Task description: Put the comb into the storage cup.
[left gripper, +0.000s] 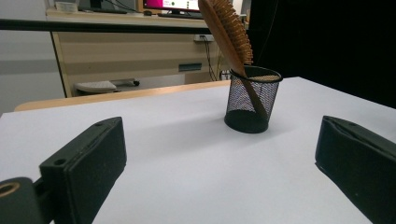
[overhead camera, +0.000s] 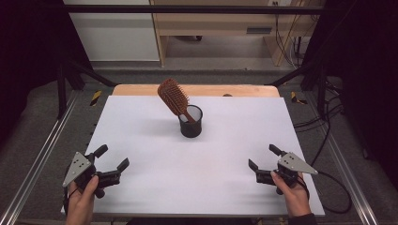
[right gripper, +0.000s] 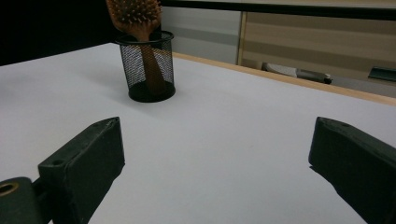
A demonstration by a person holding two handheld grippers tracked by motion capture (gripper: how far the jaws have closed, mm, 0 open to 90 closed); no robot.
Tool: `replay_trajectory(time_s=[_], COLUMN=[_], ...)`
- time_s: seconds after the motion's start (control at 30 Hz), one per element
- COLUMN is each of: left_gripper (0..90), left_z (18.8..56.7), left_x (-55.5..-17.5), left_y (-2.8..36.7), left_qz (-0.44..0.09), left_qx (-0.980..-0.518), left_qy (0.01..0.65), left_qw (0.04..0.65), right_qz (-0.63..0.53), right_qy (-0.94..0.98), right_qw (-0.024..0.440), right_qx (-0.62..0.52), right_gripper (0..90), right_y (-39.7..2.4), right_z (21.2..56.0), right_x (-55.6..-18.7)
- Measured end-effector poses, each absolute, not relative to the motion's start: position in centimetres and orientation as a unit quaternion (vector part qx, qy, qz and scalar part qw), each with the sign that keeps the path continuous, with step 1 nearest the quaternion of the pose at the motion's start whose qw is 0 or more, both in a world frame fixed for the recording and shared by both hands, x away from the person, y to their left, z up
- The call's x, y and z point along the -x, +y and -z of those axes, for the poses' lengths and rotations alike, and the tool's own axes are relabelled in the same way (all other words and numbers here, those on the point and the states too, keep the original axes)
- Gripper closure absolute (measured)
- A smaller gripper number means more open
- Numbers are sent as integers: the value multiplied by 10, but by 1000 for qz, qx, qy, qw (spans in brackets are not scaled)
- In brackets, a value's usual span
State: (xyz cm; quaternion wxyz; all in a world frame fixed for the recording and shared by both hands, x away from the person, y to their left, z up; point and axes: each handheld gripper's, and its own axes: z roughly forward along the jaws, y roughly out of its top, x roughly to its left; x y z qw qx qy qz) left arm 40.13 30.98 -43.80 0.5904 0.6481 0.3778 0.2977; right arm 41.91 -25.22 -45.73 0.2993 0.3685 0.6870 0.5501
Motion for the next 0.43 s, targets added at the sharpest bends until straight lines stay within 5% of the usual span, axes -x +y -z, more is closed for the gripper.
replay_trajectory(time_s=[0.43], left_gripper=[25], left_z=[438], left_x=[-400], left_y=[304], left_qz=[-323], left_qx=[-659], left_qy=[373], left_qw=[568], right_qz=[-548], right_qy=[692], right_qw=[292], right_qx=[-368], right_gripper=[40], right_y=[-245], right_z=[463], right_x=[-425])
